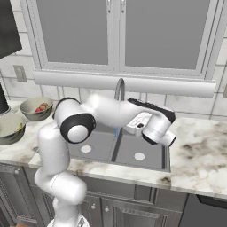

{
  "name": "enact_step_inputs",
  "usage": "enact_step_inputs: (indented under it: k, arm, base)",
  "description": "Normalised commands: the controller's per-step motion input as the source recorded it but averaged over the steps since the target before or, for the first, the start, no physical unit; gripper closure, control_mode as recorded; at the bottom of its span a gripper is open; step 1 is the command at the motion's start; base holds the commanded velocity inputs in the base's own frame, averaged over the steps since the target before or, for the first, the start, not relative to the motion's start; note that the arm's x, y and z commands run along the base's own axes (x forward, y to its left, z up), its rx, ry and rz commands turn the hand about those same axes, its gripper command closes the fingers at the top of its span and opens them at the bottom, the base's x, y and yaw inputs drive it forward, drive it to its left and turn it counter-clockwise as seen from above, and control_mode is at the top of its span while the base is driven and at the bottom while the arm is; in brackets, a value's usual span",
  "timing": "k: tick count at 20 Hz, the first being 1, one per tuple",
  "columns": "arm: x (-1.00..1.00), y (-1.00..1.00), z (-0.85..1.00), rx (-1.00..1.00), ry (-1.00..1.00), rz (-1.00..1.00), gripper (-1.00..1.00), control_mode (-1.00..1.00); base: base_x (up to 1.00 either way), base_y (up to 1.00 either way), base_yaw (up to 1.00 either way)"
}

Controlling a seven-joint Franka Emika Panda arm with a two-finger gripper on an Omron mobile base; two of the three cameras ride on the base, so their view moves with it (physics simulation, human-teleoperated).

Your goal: Pick the peachs from the sink and place them in one bowl. Place the banana in the other bowl. Then turn off the sink faucet.

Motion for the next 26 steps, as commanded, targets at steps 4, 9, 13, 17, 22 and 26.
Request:
enact_step_inputs:
  k: [4,9,13,17,22,26]
  arm:
    - [0.01,-0.04,0.16,0.05,0.08,-0.22,-1.0,-1.0]
    - [0.05,-0.05,0.27,0.03,0.15,-0.21,-1.0,-1.0]
    - [0.08,0.0,0.09,0.0,0.13,-0.2,-1.0,-1.0]
    - [0.12,0.0,0.0,0.0,0.05,-0.14,-1.0,-1.0]
    - [0.26,0.0,0.0,0.0,0.04,-0.08,-1.0,-1.0]
    - [0.27,-0.06,0.0,0.0,0.02,-0.01,-1.0,-1.0]
  base:
    - [0.0,0.0,0.0]
    - [0.0,0.0,0.0]
    - [0.0,0.0,0.0]
    - [0.0,0.0,0.0]
    - [0.0,0.0,0.0]
    - [0.0,0.0,0.0]
